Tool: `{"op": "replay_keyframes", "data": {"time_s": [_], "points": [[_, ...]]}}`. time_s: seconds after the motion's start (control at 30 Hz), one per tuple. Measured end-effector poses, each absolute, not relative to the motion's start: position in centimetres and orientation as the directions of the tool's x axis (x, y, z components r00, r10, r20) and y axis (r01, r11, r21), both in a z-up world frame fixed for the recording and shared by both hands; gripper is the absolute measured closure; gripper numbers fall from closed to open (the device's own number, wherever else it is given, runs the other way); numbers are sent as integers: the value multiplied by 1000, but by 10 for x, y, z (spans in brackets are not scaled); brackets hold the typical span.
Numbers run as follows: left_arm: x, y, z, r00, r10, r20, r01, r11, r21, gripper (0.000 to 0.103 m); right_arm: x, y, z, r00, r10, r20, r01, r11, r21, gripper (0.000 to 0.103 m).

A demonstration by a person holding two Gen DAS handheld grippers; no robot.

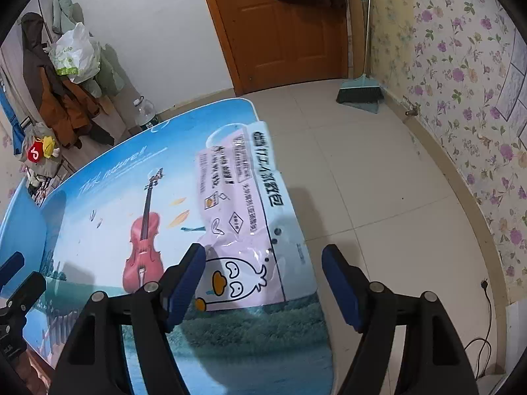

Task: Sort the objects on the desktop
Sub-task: 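Close the right tool on the pink duck-printed bag, then lift the duck-printed bag off the mat with the right tool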

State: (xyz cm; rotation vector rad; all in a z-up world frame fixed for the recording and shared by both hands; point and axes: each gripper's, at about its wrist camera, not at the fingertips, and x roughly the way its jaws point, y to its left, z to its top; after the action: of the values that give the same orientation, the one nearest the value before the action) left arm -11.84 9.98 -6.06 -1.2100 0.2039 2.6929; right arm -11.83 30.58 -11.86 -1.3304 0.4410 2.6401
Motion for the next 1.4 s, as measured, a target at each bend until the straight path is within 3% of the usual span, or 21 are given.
{"op": "replay_keyframes", "data": {"time_s": [0.8,1.4], "points": [[-122,119,-68,-638,110,-762,-252,-965,71,6,-127,338,-129,-634,-117,-765,-237,-911,336,30],[-171,174,-68,-646,118,-754,-299,-948,108,6,-143,371,-129,-631,-95,-770,-263,-907,328,30]]}}
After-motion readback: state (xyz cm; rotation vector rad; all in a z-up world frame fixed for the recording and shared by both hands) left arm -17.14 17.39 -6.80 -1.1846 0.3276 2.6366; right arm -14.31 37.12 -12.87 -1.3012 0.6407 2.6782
